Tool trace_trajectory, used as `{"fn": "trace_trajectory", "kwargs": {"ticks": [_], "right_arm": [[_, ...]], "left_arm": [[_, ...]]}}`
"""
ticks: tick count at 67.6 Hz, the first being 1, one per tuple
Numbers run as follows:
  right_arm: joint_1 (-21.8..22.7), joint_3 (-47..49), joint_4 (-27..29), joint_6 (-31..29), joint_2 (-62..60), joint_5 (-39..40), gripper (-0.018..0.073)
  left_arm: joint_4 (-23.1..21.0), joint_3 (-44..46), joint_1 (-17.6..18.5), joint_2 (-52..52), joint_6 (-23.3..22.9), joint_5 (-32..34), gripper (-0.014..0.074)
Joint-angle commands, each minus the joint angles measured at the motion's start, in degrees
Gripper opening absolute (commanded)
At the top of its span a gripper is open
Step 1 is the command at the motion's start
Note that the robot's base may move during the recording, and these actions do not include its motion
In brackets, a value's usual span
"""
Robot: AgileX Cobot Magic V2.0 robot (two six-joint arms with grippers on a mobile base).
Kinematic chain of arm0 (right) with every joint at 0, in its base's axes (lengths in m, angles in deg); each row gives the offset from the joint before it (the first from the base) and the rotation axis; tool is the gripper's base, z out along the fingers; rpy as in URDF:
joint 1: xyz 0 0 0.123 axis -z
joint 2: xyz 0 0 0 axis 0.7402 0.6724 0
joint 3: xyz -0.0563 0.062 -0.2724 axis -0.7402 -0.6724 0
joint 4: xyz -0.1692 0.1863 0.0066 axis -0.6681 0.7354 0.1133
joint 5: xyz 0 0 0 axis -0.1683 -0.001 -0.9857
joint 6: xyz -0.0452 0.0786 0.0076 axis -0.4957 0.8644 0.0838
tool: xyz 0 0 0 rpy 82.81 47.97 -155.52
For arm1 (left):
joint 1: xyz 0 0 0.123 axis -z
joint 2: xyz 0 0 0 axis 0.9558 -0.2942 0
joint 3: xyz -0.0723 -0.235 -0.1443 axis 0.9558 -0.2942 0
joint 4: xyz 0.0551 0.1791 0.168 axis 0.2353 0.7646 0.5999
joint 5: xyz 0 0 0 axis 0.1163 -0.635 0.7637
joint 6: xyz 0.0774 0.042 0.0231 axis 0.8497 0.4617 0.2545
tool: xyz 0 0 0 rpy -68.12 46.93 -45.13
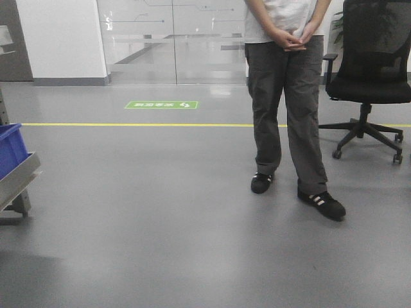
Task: Fetch blue bin and place on conveyor start
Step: 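Hold the bin in both grippers while the base backs away from the shelf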
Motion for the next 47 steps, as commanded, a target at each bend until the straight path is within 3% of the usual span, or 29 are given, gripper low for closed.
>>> {"fn": "trace_trajectory", "kwargs": {"ticks": [1,47], "right_arm": [[-0.1,0.3,0.7,-1.6,-0.4,1.4,-0.0151],[-0.1,0.3,0.7,-1.6,-0.4,1.4,-0.0151]], "left_arm": [[-2.6,0.5,0.3,0.6,-0.1,4.7,-0.0111],[-2.6,0.5,0.3,0.5,-0.1,4.7,-0.0111]]}}
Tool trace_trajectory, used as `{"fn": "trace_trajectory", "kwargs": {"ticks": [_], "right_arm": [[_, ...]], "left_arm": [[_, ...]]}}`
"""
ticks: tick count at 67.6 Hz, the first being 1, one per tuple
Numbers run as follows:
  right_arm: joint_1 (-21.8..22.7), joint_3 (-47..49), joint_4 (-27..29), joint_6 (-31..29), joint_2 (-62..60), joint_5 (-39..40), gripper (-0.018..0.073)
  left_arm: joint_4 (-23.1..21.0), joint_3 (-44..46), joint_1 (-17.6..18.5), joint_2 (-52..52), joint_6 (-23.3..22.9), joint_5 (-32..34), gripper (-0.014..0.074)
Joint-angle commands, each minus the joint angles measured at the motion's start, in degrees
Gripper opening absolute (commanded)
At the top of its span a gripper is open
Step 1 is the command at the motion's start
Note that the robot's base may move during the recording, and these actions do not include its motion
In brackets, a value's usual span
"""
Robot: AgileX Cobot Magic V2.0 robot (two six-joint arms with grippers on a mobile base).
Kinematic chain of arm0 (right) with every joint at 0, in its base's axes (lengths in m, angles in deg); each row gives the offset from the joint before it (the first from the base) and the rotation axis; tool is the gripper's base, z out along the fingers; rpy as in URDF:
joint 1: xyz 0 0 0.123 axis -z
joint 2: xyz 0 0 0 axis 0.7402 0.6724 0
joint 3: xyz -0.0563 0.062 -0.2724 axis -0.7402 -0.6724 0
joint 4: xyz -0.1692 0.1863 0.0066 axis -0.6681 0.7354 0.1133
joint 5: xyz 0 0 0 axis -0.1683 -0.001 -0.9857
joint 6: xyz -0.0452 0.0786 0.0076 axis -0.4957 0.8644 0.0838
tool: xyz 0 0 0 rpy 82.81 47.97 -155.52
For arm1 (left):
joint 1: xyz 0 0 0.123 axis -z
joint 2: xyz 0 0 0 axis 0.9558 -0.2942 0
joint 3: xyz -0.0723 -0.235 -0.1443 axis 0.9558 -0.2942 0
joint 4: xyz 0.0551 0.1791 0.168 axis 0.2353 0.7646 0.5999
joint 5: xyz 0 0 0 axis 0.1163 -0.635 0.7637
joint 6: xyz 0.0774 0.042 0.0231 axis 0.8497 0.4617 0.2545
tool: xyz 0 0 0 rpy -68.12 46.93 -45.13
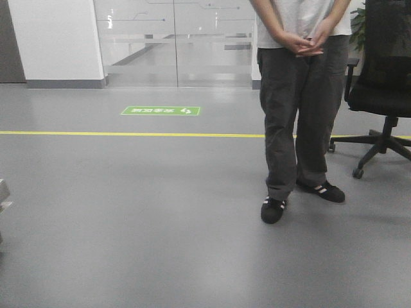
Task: Fetch blue bin and place on conveyor start
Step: 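Hold the bin in both grippers while the base backs away from the shelf, then hold the bin while the base drives to the red-framed conveyor table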
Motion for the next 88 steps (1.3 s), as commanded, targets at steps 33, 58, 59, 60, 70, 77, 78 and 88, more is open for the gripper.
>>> {"fn": "trace_trajectory", "kwargs": {"ticks": [33,58,59,60,70,77,78,88], "right_arm": [[-0.1,0.3,0.7,-1.6,1.1,2.7,-0.0151],[-0.1,0.3,0.7,-1.6,4.4,6.2,-0.0151],[-0.1,0.3,0.7,-1.6,4.6,6.4,-0.0151],[-0.1,0.3,0.7,-1.6,4.7,6.4,-0.0151],[-0.1,0.3,0.7,-1.6,6.1,7.3,-0.0151],[-0.1,0.3,0.7,-1.6,6.8,7.9,-0.0151],[-0.1,0.3,0.7,-1.6,7.0,7.9,-0.0151],[-0.1,0.3,0.7,-1.6,7.6,7.9,-0.0151]], "left_arm": [[-2.6,0.5,0.3,0.5,-0.1,4.7,-0.0111],[-2.5,0.5,0.3,0.5,-0.1,4.7,-0.0111],[-2.5,0.5,0.3,0.5,-0.1,4.7,-0.0111],[-2.5,0.5,0.3,0.5,-0.1,4.7,-0.0111],[-2.5,0.5,0.3,0.5,-0.1,4.7,-0.0111],[-2.5,0.5,0.3,0.5,-0.1,4.7,-0.0111],[-2.5,0.5,0.3,0.5,-0.1,4.7,-0.0111],[-2.5,0.5,0.3,0.5,-0.1,4.7,-0.0111]]}}
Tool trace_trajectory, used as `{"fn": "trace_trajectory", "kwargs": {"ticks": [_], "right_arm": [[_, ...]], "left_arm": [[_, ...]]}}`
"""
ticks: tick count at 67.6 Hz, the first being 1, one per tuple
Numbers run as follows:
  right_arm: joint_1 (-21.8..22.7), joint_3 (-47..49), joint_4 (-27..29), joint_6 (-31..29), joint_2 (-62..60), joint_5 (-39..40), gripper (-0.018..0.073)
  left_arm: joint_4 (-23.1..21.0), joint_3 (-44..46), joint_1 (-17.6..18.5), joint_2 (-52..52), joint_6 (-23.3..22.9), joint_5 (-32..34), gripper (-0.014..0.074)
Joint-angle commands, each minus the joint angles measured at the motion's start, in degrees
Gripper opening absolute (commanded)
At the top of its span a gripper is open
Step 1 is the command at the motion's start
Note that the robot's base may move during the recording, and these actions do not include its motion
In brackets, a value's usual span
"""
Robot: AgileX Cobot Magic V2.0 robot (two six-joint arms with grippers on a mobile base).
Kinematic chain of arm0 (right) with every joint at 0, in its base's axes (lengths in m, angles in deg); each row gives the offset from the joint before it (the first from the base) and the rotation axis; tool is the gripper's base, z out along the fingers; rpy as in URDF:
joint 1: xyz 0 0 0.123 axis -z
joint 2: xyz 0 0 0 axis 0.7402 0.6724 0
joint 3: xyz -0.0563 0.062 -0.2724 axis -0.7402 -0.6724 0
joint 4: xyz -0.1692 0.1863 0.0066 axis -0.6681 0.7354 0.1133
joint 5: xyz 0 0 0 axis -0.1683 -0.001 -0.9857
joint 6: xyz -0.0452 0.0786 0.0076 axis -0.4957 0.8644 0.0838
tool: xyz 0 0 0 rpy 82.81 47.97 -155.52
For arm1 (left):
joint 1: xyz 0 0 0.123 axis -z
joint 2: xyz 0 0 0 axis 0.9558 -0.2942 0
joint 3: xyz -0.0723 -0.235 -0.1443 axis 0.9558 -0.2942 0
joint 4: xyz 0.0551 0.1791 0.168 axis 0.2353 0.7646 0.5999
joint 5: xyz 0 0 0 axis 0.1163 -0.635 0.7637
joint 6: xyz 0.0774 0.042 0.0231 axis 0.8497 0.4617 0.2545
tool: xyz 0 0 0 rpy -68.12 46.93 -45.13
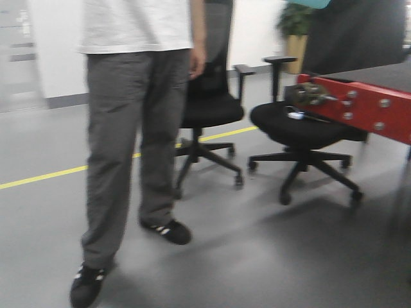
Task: Fetch blue bin and place on conveyor start
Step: 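Hold the bin while the base drives to the red-framed conveyor table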
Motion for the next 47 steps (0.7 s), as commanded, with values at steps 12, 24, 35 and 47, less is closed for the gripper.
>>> {"fn": "trace_trajectory", "kwargs": {"ticks": [12,24,35,47], "right_arm": [[-0.1,0.3,-0.1,-1.4,0.3,2.3,-0.0151],[-0.1,0.3,-0.1,-1.4,0.2,2.4,-0.0151],[-0.1,0.3,-0.1,-1.4,0.2,2.6,-0.0151],[-0.1,0.3,-0.1,-1.4,0.2,2.7,-0.0151]], "left_arm": [[-4.5,0.6,0.6,0.9,-0.5,4.7,-0.0111],[-4.5,0.6,0.6,0.9,-0.5,4.7,-0.0111],[-4.5,0.6,0.6,0.9,-0.5,4.7,-0.0111],[-4.4,0.6,0.6,0.9,-0.5,4.7,-0.0111]]}}
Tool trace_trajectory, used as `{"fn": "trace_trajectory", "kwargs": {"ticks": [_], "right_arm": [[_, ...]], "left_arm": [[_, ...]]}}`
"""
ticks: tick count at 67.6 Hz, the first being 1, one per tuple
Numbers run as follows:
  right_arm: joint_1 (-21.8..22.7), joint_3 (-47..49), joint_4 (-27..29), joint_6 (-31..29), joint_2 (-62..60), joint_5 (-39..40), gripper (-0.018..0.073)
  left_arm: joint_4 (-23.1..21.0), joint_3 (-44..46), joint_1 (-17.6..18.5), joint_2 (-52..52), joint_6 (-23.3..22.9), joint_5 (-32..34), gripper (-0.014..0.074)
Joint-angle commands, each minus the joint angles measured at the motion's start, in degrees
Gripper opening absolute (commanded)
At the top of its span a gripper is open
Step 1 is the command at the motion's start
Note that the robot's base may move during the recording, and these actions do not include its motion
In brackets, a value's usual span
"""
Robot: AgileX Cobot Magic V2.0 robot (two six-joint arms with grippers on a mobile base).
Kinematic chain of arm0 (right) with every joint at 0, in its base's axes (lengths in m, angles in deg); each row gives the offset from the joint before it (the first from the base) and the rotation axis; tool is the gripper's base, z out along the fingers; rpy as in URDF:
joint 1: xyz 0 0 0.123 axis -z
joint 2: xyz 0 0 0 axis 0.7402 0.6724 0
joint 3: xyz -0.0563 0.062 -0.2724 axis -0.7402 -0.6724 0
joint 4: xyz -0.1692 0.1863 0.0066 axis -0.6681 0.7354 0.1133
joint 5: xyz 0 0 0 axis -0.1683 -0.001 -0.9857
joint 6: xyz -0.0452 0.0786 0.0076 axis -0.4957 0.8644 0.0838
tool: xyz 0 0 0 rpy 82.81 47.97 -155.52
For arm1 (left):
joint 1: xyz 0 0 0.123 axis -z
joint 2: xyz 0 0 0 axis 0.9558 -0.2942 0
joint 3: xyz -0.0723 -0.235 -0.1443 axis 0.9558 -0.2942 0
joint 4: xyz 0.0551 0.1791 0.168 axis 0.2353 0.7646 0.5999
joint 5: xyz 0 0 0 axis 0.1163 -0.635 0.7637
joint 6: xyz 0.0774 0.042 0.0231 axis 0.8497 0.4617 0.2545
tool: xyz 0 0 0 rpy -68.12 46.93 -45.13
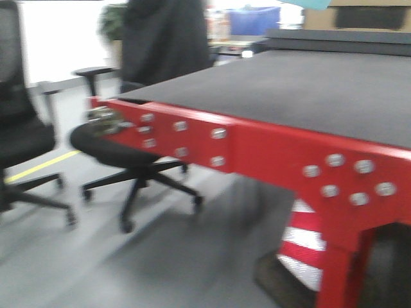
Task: Fetch blue bin and place on conveyor start
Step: 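Hold the bin while the base drives to the red-framed conveyor table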
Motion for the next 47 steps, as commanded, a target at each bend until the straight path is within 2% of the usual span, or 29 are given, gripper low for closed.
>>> {"fn": "trace_trajectory", "kwargs": {"ticks": [1,47], "right_arm": [[-0.1,0.3,-0.2,-1.4,0.1,2.7,-0.0151],[-0.1,0.3,-0.2,-1.4,0.1,2.7,-0.0151]], "left_arm": [[-4.5,0.6,0.7,1.1,-0.6,4.7,-0.0111],[-4.5,0.6,0.7,1.1,-0.6,4.7,-0.0111]]}}
